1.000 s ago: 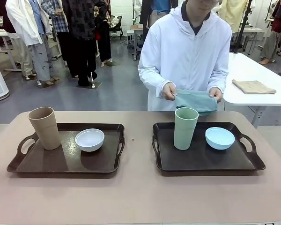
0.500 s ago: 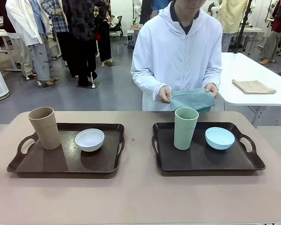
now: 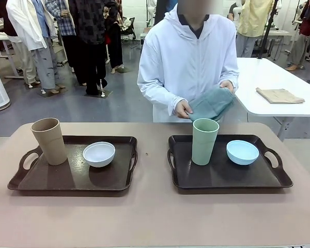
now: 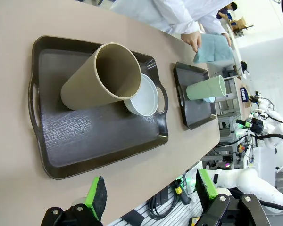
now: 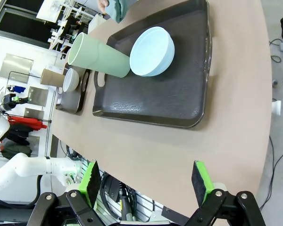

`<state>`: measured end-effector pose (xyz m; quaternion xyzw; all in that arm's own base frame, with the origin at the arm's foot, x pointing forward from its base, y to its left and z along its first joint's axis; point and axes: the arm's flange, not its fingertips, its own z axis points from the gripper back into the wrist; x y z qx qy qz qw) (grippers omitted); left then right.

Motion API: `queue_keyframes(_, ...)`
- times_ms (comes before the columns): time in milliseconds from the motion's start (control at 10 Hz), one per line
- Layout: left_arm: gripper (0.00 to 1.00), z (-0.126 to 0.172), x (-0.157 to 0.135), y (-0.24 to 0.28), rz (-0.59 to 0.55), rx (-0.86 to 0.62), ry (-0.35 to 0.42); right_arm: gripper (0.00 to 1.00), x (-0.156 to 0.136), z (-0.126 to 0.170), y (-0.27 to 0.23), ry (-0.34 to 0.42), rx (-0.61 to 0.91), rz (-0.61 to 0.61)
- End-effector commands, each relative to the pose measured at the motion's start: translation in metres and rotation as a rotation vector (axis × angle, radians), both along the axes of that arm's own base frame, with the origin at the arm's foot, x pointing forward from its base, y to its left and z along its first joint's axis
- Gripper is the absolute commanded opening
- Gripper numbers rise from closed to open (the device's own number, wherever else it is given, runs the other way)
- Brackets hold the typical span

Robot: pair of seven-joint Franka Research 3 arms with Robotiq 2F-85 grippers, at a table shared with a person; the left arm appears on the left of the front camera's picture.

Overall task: Set up a tray with a mat and arrange the tableware.
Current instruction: Pick up the Picnic Bowl and Reusable plastic cup from the Handle tray in front of the human's position and hold them in the air.

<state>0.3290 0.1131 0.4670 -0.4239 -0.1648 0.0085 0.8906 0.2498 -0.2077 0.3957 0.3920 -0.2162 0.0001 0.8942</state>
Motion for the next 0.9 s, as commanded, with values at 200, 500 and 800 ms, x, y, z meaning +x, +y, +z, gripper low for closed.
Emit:
queue_keyframes(200, 1.0, 0.054, 0.017, -0.047, -0.127, 0.154, -0.165, 1.0, 0.01, 0.041, 0.007, 0.026, -0.047, -0.045)
queue_keyframes(500, 1.0, 0.107, 0.057, -0.143, -0.416, 0.353, -0.341, 1.0, 0.049, 0.089, 0.03, 0.115, -0.112, -0.143)
queue_keyframes(800, 1.0, 0.104, 0.092, -0.245, -0.763, 0.546, -0.53, 1.0, 0.092, 0.127, 0.082, 0.146, -0.203, -0.194)
